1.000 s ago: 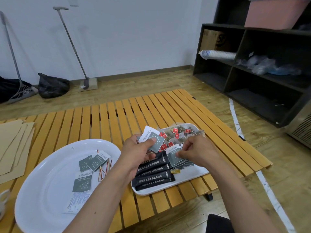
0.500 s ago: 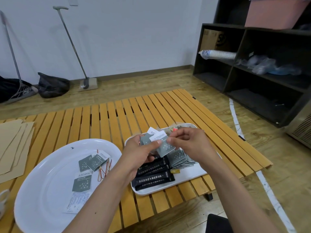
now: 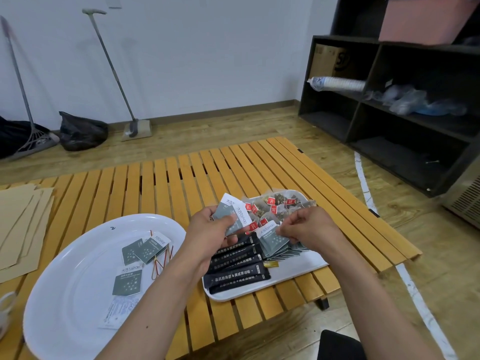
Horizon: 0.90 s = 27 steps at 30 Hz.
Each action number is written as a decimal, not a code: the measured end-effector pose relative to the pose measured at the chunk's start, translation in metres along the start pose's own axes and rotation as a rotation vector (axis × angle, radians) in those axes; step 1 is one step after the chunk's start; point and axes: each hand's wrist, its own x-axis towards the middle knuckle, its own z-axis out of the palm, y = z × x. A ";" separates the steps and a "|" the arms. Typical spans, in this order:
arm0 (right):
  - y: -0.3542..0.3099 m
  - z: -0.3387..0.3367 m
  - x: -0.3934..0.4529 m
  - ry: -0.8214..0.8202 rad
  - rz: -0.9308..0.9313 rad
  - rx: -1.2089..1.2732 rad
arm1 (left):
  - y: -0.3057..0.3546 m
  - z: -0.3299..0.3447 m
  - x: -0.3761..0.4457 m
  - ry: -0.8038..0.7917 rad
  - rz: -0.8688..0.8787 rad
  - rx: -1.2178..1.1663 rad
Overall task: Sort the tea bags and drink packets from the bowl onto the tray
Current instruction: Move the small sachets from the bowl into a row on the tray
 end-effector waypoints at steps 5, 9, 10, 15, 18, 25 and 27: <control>-0.002 0.005 -0.001 0.010 -0.001 -0.050 | 0.000 0.001 -0.002 -0.012 -0.009 -0.021; -0.004 0.006 -0.003 0.070 -0.034 -0.111 | 0.001 0.001 -0.003 -0.036 -0.024 -0.042; -0.006 0.005 -0.004 0.104 -0.071 -0.089 | 0.001 0.001 -0.003 -0.041 -0.023 -0.035; -0.022 0.010 -0.020 -0.063 -0.205 0.255 | -0.002 0.003 -0.003 -0.053 -0.008 0.032; -0.023 0.013 -0.022 -0.153 -0.185 0.283 | -0.004 0.004 -0.002 -0.030 0.002 0.059; -0.026 0.009 -0.021 -0.154 -0.107 0.530 | -0.003 0.005 -0.003 -0.033 0.002 0.059; -0.025 0.011 -0.021 -0.175 -0.080 0.529 | -0.003 0.005 -0.004 -0.042 0.009 0.036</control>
